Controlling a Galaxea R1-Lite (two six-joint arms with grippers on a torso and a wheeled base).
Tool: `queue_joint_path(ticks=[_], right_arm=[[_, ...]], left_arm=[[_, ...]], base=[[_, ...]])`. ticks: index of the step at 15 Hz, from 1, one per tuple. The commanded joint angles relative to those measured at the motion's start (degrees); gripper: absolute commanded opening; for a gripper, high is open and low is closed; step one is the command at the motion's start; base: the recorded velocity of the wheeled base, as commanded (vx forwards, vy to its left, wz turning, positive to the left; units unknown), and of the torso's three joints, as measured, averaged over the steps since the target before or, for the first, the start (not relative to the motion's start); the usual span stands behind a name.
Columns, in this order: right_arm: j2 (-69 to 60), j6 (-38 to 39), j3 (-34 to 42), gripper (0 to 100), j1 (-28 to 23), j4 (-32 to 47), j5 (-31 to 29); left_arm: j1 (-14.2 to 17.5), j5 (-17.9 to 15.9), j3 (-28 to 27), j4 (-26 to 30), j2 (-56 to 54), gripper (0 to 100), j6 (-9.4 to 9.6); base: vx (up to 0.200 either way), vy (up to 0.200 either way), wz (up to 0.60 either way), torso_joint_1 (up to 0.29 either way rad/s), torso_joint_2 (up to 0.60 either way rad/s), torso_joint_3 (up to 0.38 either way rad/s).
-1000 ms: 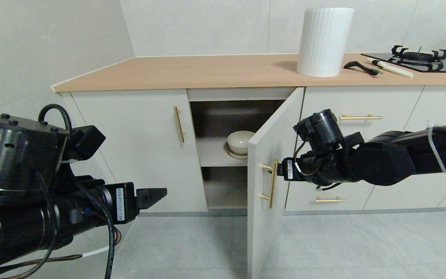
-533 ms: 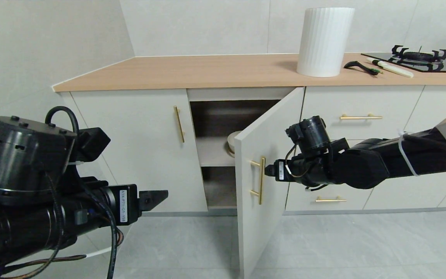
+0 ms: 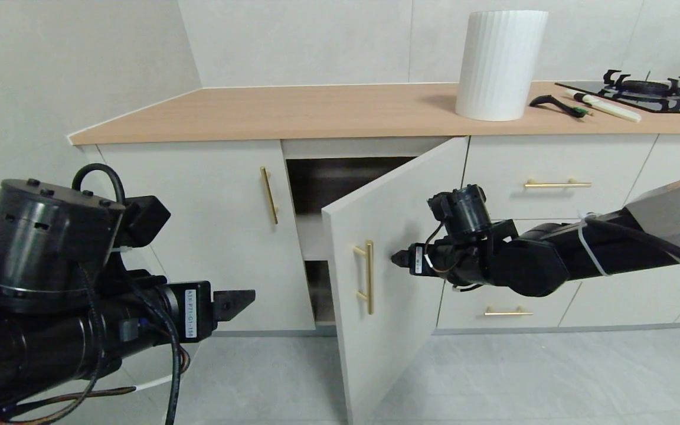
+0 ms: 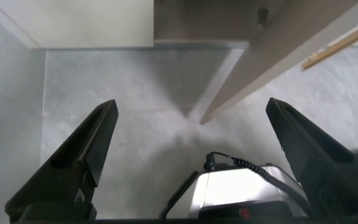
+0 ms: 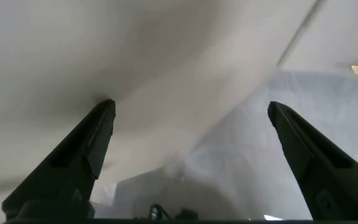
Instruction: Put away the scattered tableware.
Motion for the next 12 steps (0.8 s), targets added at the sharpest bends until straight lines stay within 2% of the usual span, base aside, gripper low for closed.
queue_joint_path(ticks=[1,4,7,12], right_arm=[[0.2,0.5,0.0,100,0.0,-0.1,0.0],[0.4,1.7,-0.2,100,0.1,-0.6,0.1],[2.8,4.2,-1.1,100,0.8,-5.4,-0.2],[7.0,10.2,-7.0,100,0.9,-7.0,-1.4]], left_arm=[[-0.1,0.0,-0.1,0.0,0.2,100,-0.05],[0.0,0.0,-0.1,-0.7,0.0,100,-0.05],[0.1,0.0,-0.1,-0.7,-0.1,100,-0.05],[0.1,0.0,0.0,-0.7,0.1,100,-0.05]], base=[[0.000,0.000,0.00,0.000,0.00,0.000],[0.000,0.000,0.00,0.000,0.00,0.000],[0.000,0.000,0.00,0.000,0.00,0.000],[0.000,0.000,0.00,0.000,0.00,0.000]])
